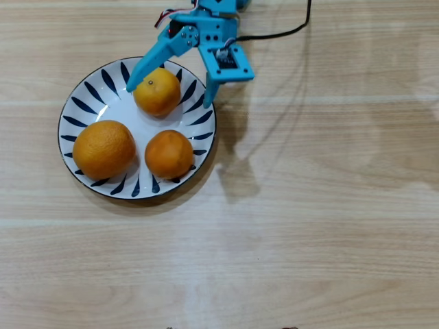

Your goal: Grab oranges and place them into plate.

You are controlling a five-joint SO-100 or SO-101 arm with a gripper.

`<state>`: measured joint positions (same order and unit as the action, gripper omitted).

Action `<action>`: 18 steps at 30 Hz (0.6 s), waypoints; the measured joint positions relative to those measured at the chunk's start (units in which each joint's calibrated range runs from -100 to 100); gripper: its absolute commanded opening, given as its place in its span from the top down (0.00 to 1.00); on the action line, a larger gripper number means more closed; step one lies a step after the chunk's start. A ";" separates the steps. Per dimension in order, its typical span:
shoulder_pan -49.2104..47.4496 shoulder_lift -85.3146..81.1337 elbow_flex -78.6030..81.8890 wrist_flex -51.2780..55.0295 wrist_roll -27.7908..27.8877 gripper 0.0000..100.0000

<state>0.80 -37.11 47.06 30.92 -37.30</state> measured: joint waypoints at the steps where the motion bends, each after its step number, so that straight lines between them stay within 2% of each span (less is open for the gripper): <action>1: -0.68 -1.86 -0.89 2.24 0.00 0.56; 6: -3.38 -11.76 -3.81 19.21 0.57 0.84; 9: -4.31 -16.59 -2.83 23.69 3.13 0.99; 14: -3.80 -26.91 7.44 24.38 7.77 0.98; 18: -3.97 -39.61 20.63 24.46 13.67 0.98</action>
<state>-3.17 -76.72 67.68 55.38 -23.63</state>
